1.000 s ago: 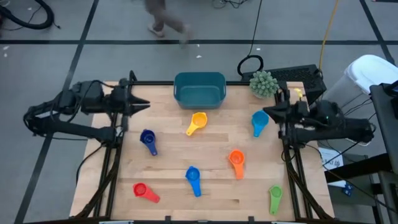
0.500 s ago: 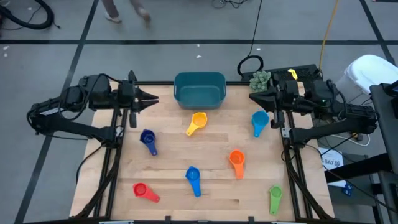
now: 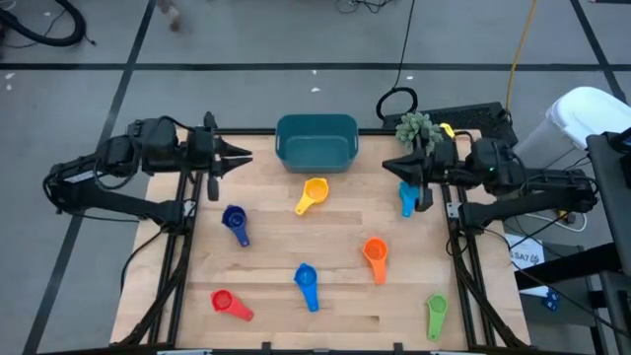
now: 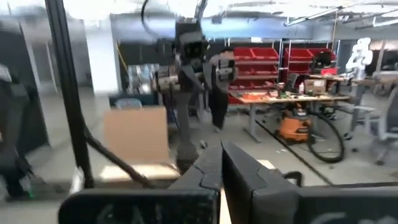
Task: Nest measuring cups in basket
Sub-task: Move the yellow measuring cup to the center of the table
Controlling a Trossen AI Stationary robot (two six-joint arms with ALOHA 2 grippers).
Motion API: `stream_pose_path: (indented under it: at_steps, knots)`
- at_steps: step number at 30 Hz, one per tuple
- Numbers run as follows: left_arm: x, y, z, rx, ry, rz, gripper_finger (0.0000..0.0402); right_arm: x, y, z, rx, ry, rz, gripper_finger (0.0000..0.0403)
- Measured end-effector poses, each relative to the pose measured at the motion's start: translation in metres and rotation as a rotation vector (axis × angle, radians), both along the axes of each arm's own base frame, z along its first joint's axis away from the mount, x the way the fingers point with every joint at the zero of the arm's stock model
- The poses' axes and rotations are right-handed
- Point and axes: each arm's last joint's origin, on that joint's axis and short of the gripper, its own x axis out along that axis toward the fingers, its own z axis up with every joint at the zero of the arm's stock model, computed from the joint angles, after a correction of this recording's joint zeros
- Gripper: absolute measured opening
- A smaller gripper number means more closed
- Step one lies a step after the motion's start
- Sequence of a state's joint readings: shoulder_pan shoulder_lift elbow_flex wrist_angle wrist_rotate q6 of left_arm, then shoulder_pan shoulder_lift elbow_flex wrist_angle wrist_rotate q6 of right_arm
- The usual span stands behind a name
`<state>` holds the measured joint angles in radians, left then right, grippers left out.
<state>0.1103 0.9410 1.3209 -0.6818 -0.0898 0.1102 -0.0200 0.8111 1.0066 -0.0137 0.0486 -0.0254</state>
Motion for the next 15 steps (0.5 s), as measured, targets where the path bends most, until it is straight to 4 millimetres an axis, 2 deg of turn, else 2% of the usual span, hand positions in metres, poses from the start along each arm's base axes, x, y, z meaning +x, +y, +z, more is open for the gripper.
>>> stream_pose_path:
  at_steps: [3,7,12,15]
  knots:
    - [0.009,0.006,-0.012,-0.015,0.103,0.061,0.0081,-0.003,0.0,0.017,-0.106,0.022,-0.02,0.0023]
    - [0.02,0.014,-0.019,-0.04,0.164,0.121,0.013,-0.002,-0.002,0.049,-0.194,0.004,-0.101,0.0043]
    - [0.028,0.021,-0.002,-0.03,0.169,0.142,0.0202,0.01,-0.01,0.084,-0.213,0.083,-0.165,0.006]
    - [0.025,0.021,0.016,-0.027,0.131,0.16,0.0235,0.022,-0.019,0.088,-0.156,0.218,-0.19,0.0066]
